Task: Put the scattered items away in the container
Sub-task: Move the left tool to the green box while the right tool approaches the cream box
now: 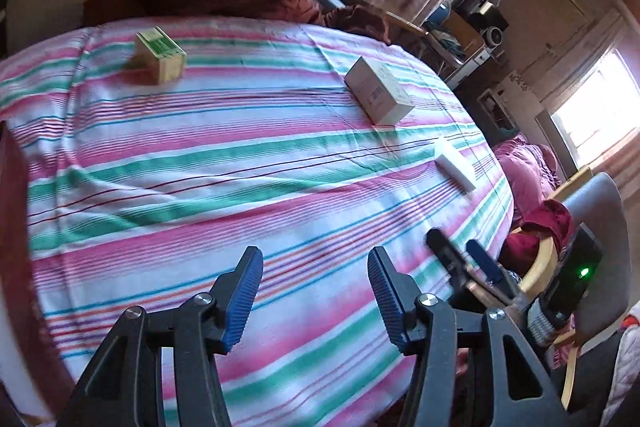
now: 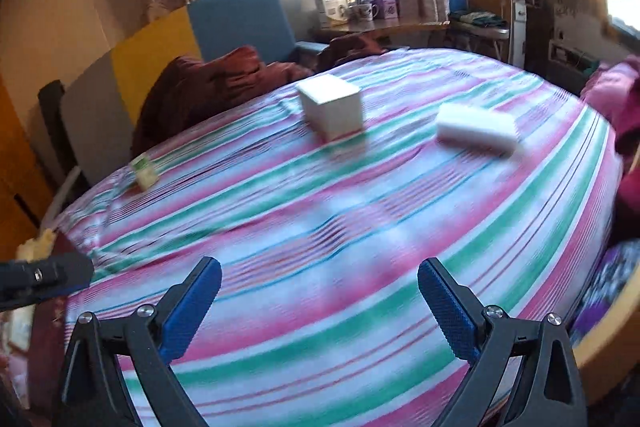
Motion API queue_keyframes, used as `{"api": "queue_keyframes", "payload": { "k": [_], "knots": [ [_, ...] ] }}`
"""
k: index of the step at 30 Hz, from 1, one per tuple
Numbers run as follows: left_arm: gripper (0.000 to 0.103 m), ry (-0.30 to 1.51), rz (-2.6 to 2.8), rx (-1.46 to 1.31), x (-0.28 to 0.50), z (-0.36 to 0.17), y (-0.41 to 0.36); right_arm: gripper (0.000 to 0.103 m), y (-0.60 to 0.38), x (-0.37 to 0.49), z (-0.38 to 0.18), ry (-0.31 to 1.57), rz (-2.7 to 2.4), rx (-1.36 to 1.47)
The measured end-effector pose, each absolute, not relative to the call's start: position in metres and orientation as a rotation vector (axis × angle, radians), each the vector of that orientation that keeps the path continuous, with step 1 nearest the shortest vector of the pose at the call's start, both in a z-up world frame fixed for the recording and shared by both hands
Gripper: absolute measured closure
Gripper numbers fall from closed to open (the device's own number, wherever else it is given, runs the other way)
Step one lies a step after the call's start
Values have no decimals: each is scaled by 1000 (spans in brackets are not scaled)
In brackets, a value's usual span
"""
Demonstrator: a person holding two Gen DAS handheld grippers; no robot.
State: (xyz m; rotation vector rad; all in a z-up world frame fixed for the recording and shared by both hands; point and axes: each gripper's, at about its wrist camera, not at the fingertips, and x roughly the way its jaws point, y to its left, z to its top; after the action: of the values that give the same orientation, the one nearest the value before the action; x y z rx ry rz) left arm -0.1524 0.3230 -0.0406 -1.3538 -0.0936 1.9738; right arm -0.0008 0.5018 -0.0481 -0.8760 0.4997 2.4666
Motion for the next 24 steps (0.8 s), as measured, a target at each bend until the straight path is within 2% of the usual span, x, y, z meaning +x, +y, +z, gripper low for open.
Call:
{"api": "queue_keyframes", "payload": {
  "k": [10,24],
  "knots": [
    [47,-152,2207,-1428,-236,-55,330,3,560,-73,-38,549,2507,-843],
    [47,-259,2286,-1539,-302,-77,316,1,615,-143,-56,536,2494,-858]
  ]
}}
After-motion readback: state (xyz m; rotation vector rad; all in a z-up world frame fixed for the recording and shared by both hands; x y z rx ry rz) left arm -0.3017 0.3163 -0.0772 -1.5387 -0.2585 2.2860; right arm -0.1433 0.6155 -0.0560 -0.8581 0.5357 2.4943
